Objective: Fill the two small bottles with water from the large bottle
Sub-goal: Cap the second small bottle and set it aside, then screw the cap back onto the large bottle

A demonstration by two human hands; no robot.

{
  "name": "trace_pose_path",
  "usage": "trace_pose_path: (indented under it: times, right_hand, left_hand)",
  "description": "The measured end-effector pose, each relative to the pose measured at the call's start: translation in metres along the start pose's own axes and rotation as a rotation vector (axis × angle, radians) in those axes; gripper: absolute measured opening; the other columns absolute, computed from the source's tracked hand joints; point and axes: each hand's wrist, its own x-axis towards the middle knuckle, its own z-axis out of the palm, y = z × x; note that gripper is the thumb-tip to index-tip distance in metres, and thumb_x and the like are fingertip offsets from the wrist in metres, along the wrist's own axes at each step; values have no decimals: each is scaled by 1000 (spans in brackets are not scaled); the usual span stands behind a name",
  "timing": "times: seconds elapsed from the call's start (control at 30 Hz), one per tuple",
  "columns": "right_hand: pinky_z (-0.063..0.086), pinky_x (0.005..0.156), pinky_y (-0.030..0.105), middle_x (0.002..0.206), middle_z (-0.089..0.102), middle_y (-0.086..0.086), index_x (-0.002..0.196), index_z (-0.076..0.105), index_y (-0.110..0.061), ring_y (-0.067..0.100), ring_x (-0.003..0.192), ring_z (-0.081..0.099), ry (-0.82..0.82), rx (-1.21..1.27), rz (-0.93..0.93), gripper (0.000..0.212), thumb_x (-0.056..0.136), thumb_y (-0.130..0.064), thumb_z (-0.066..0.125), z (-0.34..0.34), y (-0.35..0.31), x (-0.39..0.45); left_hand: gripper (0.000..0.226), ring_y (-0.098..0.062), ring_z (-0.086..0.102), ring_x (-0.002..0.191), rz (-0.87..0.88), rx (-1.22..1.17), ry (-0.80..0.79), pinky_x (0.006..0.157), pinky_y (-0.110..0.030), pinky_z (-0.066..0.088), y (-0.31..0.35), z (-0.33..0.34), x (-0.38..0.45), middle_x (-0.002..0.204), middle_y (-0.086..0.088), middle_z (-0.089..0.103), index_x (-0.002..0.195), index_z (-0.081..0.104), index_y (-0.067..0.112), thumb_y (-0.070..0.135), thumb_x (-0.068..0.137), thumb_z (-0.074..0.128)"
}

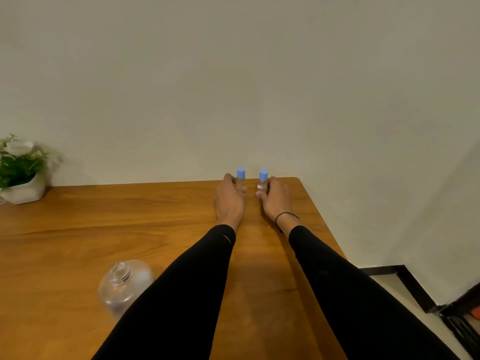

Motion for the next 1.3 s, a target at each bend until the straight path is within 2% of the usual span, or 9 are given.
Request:
trace_pose_path:
  times: [0.33,0.5,0.6,0.67,0.83,0.97,1.1,1.23,1.3]
  right_hand:
    - [46,77,33,110,64,13,108,65,-6,27,97,61,84,-35,47,22,95,-20,76,34,13,59]
    - [42,83,31,126,55,12,135,54,-4,28,109,58,76,20,117,50,94,-22,78,26,13,41]
    - [51,94,38,129,57,13,141,50,-7,30,115,60,62,101,166,53,96,-21,75,12,3,14]
    - [54,96,42,119,64,10,136,53,-12,27,110,63,55,181,169,45,97,-20,73,2,-7,-11]
    - [62,76,41,90,72,3,105,65,-20,23,84,70,51,377,128,6,103,-21,59,-26,-41,-95]
    - [63,73,39,82,77,3,91,71,-16,15,77,75,59,549,123,26,102,-19,47,-49,-71,-168]
    - [64,72,38,85,76,5,93,69,-19,19,79,75,-23,465,9,13,97,-18,57,-62,-84,-232]
    - [56,63,22,88,71,-1,105,66,-22,2,72,68,-150,322,-101,15,99,-8,64,-60,-98,-270]
    - [58,65,28,91,68,1,111,65,-20,5,71,67,-169,316,-118,19,98,-5,63,-56,-106,-281]
  left_hand:
    - [29,-28,70,110,-26,23,54,83,-33,51,-7,36,40,119,-10,73,122,70,7,23,99,79]
    - [43,-29,69,113,-90,116,9,93,-39,59,-1,31,21,125,-12,67,125,65,4,24,94,86]
    - [37,-29,70,117,-159,109,-12,98,-41,61,12,19,-2,129,-12,68,125,65,6,25,98,81]
    - [37,-29,69,120,-196,60,4,94,-37,59,22,6,-24,132,-11,67,130,63,8,27,101,77]
    - [19,-13,66,97,-131,-84,48,73,-26,50,45,-36,-96,117,3,68,122,62,26,30,105,69]
    - [10,-6,65,94,-78,-164,56,72,-23,53,48,-77,-171,104,12,67,105,60,35,33,102,69]
    - [8,0,64,89,-38,-210,77,65,-12,46,34,-122,-239,96,18,66,101,60,35,31,104,67]
    - [7,-6,71,95,-46,-232,48,80,-29,62,6,-166,-276,101,12,73,111,68,27,30,105,66]
    - [12,-2,70,91,-45,-224,64,74,-22,58,-8,-185,-287,98,13,73,113,70,23,30,104,69]
